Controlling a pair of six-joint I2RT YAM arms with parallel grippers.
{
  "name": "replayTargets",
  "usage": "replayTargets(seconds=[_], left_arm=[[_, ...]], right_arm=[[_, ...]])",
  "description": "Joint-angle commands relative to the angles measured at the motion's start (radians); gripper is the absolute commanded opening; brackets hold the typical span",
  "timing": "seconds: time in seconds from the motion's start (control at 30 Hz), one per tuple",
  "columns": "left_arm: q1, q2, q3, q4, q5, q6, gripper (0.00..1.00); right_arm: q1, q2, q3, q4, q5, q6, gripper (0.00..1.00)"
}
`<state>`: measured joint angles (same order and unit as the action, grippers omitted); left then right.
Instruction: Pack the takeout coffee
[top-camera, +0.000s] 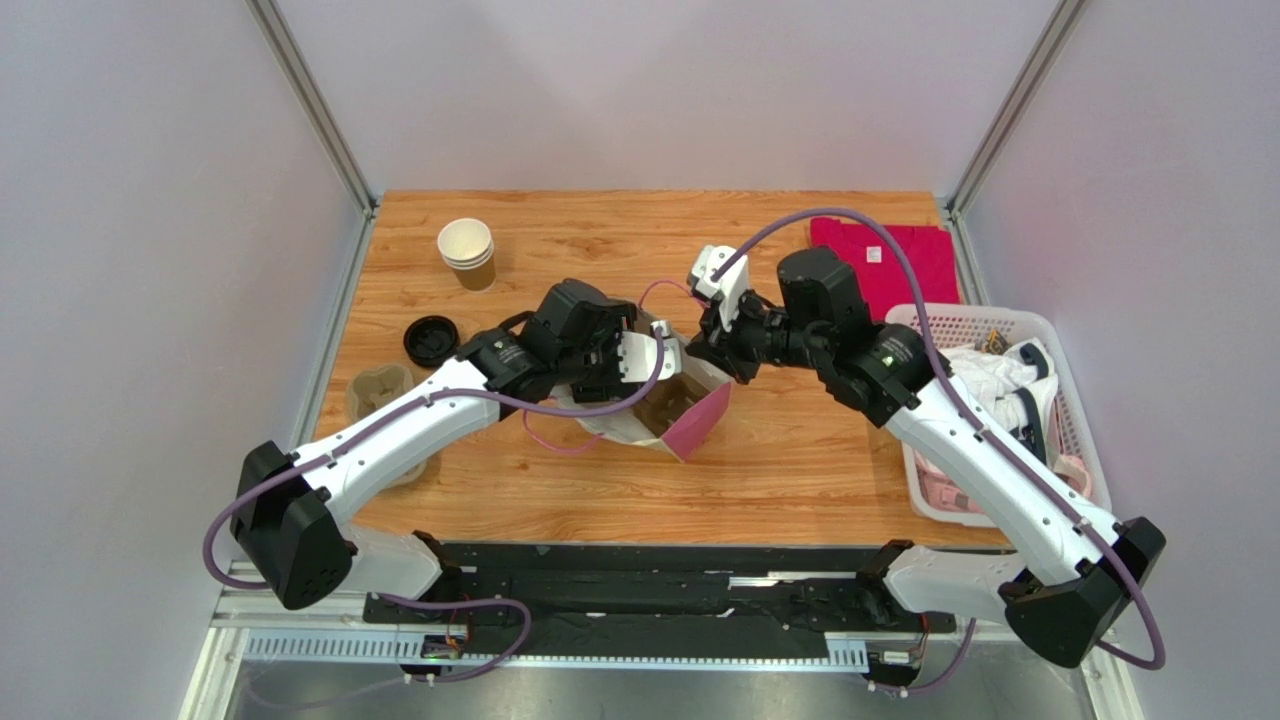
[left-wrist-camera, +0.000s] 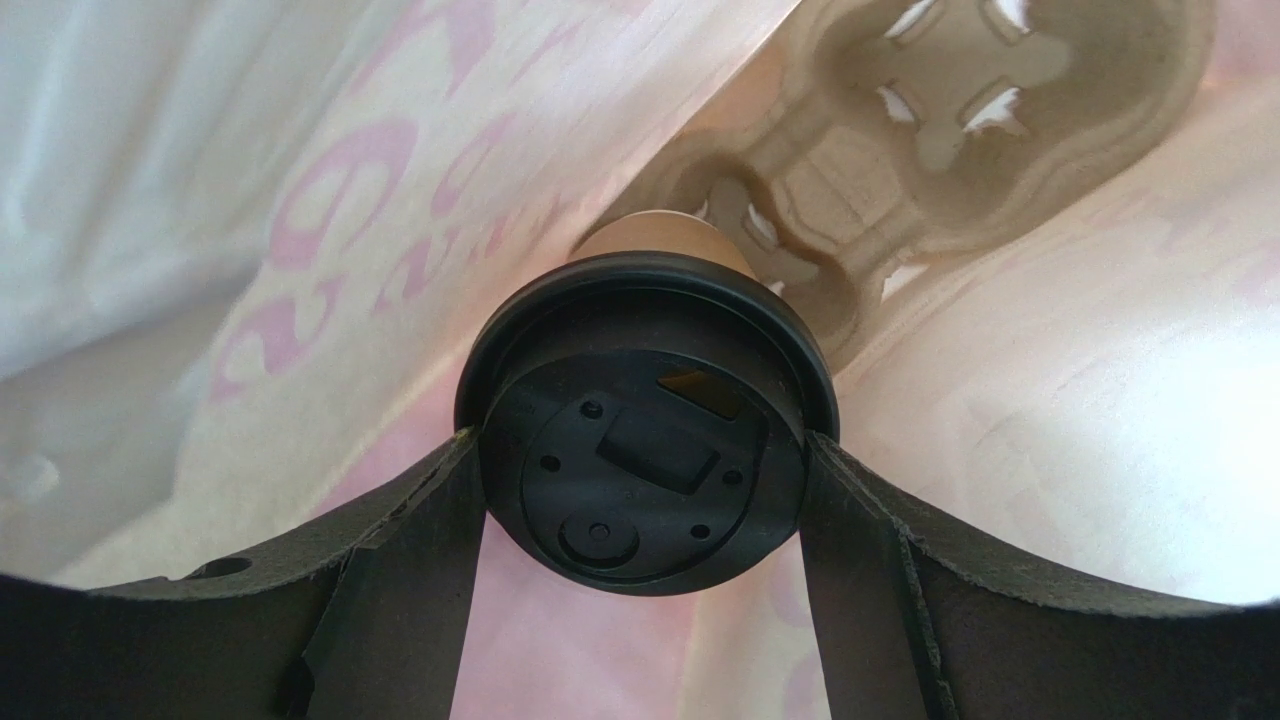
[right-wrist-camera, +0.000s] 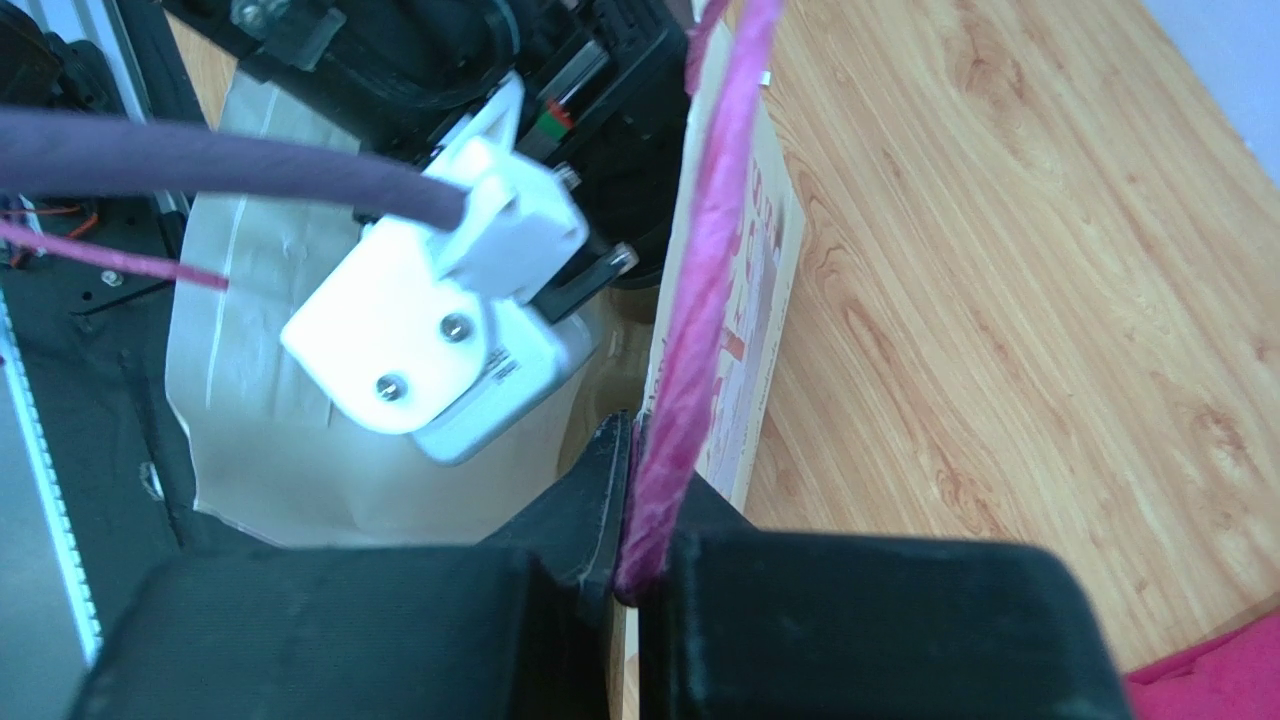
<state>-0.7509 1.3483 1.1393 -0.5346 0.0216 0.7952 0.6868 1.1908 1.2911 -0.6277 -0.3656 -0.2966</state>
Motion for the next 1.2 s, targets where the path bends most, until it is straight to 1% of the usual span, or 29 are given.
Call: replayTargets(seconds=[0.0, 0.13, 0.33, 0.47, 0.7, 0.77, 0.9, 1.03, 1.07, 1.1, 1.17], left_arm=[[0.008, -0.04, -0.044, 0.056, -0.055, -0.008, 0.0], [0.007, -0.032, -0.067, 0.058, -0.052, 0.001, 0.0], [0.005, -0.023, -0.039, 0.059, -0.028, 0.001, 0.0], [-0.01, -0.054, -0.055, 0.064, 0.014, 0.033, 0.0], [-0.036, -0.101, -0.099, 0.094, 0.024, 0.111, 0.0], [-0.042, -0.098, -0.092, 0.078, 0.023, 0.118, 0.0], [-0.044, -0.115, -0.076, -0.011, 0.061, 0.128, 0.0], [-0.048, -0.147, -0.111, -0.047, 0.09, 0.134, 0.0], [-0.048, -0.15, -0.121, -0.048, 0.092, 0.134, 0.0], [-0.05, -0.15, -0.133, -0.048, 0.09, 0.134, 0.0], [-0.048, -0.152, -0.144, -0.041, 0.087, 0.127, 0.0]], right_arm=[[0.042, -0.072, -0.041, 0.091, 0.048, -0.064, 0.0], [0.059, -0.082, -0.064, 0.109, 0.054, -0.07, 0.0], [0.063, -0.089, -0.095, 0.131, 0.031, -0.101, 0.0], [0.063, -0.089, -0.108, 0.152, 0.028, -0.131, 0.0], [0.062, -0.102, -0.133, 0.194, 0.007, -0.199, 0.0], [0.063, -0.103, -0.128, 0.188, -0.002, -0.207, 0.0], [0.062, -0.1, -0.108, 0.154, -0.021, -0.237, 0.0], [0.054, -0.07, -0.07, 0.099, -0.033, -0.233, 0.0], [0.054, -0.048, -0.061, 0.088, -0.035, -0.22, 0.01], [0.054, -0.039, -0.05, 0.074, -0.036, -0.213, 0.11], [0.053, -0.005, -0.018, 0.03, -0.045, -0.204, 0.2]])
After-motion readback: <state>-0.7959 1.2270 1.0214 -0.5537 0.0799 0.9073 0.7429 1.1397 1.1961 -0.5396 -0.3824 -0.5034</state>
